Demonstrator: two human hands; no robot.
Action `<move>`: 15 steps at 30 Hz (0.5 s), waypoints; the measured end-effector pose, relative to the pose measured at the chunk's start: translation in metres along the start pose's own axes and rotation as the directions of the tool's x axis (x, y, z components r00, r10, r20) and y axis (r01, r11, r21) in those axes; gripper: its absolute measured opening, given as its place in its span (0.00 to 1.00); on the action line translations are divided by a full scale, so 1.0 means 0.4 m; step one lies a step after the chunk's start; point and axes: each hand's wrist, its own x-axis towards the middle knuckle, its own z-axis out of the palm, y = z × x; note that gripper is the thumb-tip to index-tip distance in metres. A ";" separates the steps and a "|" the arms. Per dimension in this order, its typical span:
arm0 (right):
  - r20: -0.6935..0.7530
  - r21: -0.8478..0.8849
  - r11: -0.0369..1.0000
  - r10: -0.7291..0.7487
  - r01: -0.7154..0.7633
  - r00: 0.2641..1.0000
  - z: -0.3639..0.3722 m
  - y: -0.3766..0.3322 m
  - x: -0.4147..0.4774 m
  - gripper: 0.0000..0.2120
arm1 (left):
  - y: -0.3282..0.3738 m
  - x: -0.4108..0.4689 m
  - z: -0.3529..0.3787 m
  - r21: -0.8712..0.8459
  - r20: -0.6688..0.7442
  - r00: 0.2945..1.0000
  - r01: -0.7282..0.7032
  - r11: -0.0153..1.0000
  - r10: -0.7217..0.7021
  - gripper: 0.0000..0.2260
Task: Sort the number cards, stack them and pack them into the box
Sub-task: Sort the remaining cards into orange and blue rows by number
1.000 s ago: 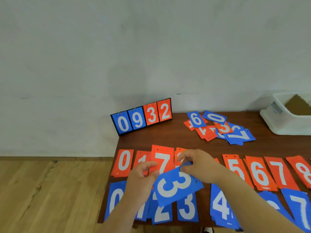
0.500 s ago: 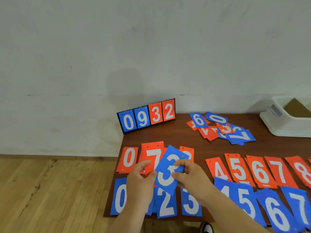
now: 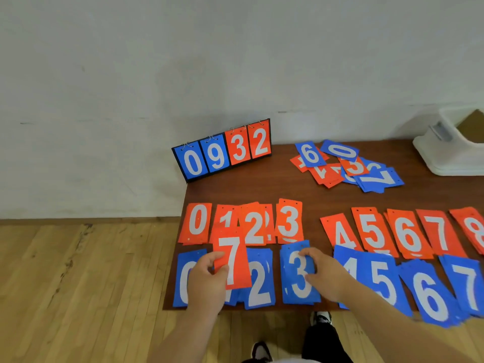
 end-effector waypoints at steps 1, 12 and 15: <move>0.022 0.001 1.000 0.022 -0.022 1.000 0.014 0.008 0.008 0.21 | -0.010 -0.001 0.005 0.019 0.006 1.000 0.001 1.000 -0.001 0.12; -0.050 0.022 0.995 0.096 -0.095 0.994 0.006 -0.031 0.016 0.21 | 0.014 -0.004 0.064 0.004 0.173 0.985 -0.007 1.000 0.006 0.10; -0.032 0.355 0.935 0.043 -0.029 0.999 -0.025 -0.077 -0.008 0.15 | 0.058 -0.009 0.100 -0.048 0.256 0.967 0.013 0.999 -0.001 0.10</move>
